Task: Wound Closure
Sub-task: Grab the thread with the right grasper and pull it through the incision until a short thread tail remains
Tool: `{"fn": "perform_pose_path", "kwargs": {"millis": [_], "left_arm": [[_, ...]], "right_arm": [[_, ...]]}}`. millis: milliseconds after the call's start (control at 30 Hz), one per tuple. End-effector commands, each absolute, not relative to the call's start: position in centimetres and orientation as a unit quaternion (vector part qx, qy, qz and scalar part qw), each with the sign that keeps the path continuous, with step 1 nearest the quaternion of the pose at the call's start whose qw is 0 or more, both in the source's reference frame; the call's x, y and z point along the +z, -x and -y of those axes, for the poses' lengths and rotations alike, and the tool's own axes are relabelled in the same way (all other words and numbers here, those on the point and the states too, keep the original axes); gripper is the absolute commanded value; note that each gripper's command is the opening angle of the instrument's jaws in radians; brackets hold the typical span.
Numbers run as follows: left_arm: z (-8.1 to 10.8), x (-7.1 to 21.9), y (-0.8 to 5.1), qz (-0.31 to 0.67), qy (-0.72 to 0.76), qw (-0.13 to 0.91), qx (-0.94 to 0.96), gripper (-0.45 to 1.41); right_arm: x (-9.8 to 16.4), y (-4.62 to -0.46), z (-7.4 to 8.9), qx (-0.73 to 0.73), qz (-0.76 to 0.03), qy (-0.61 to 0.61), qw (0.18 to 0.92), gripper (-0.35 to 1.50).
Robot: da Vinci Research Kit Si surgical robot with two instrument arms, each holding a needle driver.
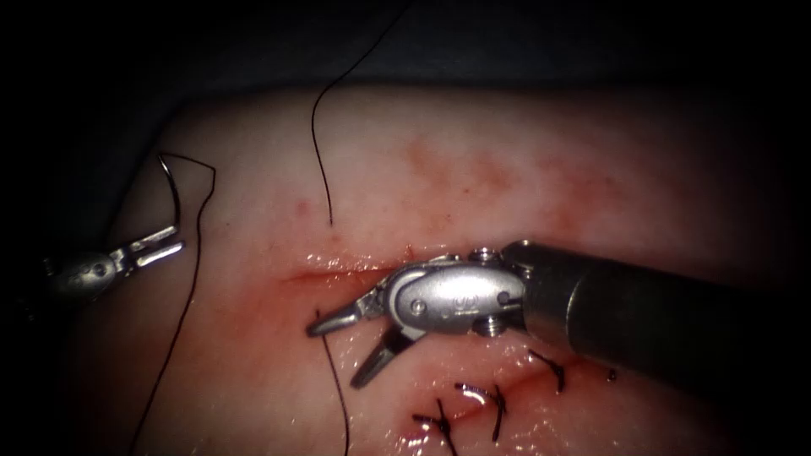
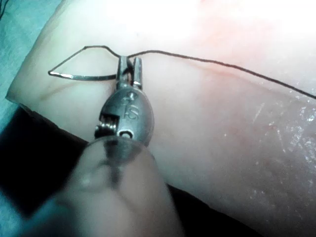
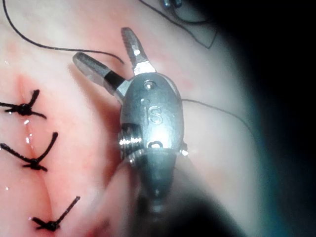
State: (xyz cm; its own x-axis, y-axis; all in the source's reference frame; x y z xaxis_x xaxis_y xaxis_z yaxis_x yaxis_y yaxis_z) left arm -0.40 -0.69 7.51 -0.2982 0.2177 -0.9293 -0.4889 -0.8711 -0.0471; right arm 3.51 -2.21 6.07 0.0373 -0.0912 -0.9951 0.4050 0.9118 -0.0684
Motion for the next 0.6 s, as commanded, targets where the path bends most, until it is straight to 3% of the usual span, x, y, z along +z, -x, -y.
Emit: {"fn": "perform_pose_path", "kwargs": {"millis": [33, 467, 500, 567, 600], "left_arm": [[0.65, 7.56, 0.45, -0.124, 0.55, 0.221, 0.795, -0.45], [0.67, 7.56, 0.43, -0.121, 0.552, 0.224, 0.794, -0.45], [0.67, 7.56, 0.43, -0.121, 0.552, 0.224, 0.794, -0.45], [0.68, 7.56, 0.42, -0.121, 0.552, 0.224, 0.794, -0.45], [0.68, 7.56, 0.42, -0.121, 0.552, 0.224, 0.794, -0.45]], "right_arm": [[6.19, -3.63, 2.07, -0.176, -0.672, -0.112, 0.711, 1.31], [6.44, -3.81, 2.15, -0.191, -0.674, -0.102, 0.706, 1.16], [6.44, -3.83, 2.17, -0.192, -0.674, -0.102, 0.706, 0.98], [6.44, -3.82, 2.17, -0.196, -0.67, -0.104, 0.709, 0.02], [6.44, -3.82, 2.18, -0.212, -0.65, -0.122, 0.72, -0.35]]}}
